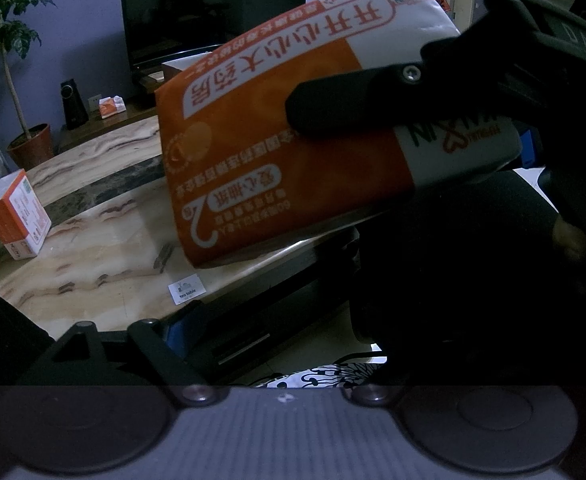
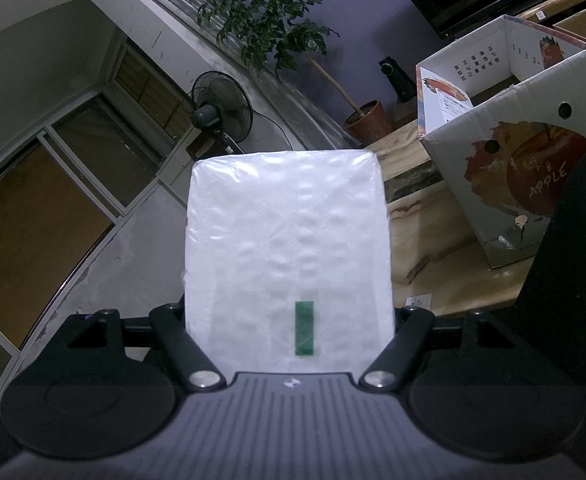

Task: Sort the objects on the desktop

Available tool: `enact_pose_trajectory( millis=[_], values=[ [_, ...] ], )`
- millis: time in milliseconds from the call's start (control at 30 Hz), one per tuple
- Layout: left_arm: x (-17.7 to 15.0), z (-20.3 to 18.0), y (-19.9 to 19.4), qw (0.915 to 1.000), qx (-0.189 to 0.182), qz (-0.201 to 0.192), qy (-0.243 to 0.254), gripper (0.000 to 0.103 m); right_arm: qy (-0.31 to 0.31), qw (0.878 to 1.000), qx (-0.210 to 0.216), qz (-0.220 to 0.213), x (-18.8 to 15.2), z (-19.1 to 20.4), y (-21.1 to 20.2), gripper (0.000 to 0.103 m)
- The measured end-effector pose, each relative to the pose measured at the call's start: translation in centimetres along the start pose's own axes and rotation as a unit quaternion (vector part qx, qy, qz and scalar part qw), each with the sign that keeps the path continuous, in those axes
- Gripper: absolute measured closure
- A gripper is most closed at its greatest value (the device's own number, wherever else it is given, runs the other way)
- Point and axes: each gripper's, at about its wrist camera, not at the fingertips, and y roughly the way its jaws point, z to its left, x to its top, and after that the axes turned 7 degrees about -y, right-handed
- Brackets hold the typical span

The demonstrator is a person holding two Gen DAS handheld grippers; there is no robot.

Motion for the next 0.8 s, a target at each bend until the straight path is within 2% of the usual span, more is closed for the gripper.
enact_pose_trajectory(
  millis=[800],
  values=[
    [0.01, 0.11, 0.09, 1.0000, 0.000, 0.000, 0.000, 0.016, 0.000, 1.000, 0.000, 0.000, 0.03, -0.24, 0.12, 0.028]
  ],
)
